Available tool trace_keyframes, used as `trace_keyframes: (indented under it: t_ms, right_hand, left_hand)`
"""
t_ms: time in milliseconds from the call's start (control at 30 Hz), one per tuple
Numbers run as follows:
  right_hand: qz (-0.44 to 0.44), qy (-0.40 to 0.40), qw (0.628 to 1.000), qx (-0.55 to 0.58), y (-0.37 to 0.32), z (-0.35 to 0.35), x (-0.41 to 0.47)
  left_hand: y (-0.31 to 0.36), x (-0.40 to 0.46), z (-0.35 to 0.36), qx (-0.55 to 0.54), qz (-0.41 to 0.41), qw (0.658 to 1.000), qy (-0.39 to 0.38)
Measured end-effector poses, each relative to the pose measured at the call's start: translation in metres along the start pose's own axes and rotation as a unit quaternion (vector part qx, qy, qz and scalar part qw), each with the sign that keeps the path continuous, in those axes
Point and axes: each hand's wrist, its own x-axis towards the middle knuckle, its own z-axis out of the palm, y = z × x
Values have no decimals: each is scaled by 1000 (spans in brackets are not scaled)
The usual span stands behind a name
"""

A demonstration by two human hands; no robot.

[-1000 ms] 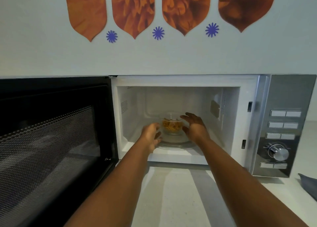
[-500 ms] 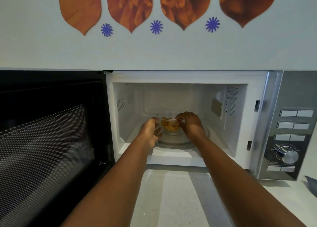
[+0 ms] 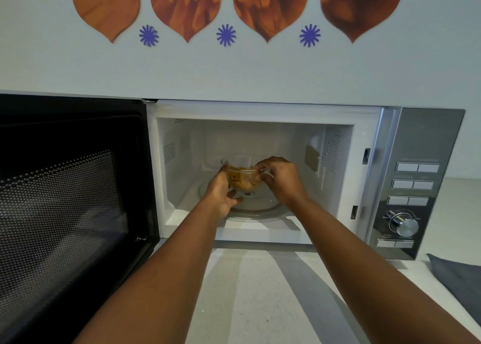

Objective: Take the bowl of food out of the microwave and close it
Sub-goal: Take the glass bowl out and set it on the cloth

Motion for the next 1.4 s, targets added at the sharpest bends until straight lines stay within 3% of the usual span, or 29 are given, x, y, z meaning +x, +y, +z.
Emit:
trace_keyframes:
  t_ms: [100,233,367,533,633,900,1067,1233,1400]
  right_hand:
    - [-17,-7,1000,19,-6,-7,-5]
    - [-4,-19,997,68,-10,-15,-11]
    - [112,22,965,237,-16,-30,-15]
    - [275,-31,906,319,-26,-41,-20]
    - [301,10,892,338,-34,-49,-26]
    - [346,131,894,254,-37,-75,-53]
    - [343,195,896,204,-37,-98,-75]
    - [331,263,888,180,-35,-132,-92]
    - [357,282,876,158,-26,-169,-111]
  left_hand:
    - [3,-7,6,-44,-8,999,-2]
    - [4,-19,13,-20,6,999,29]
    - [8,-30,19,1,21,999,30]
    - [11,-45,29,32,25,999,27]
    - [6,-59,37,45,31,998,22]
    - [-15,-92,61,24,20,998,55]
    - [-25,-120,85,30,115,986,113]
    - [-33,-152,114,27,129,989,72]
    - [-44,-174,145,27,124,992,21]
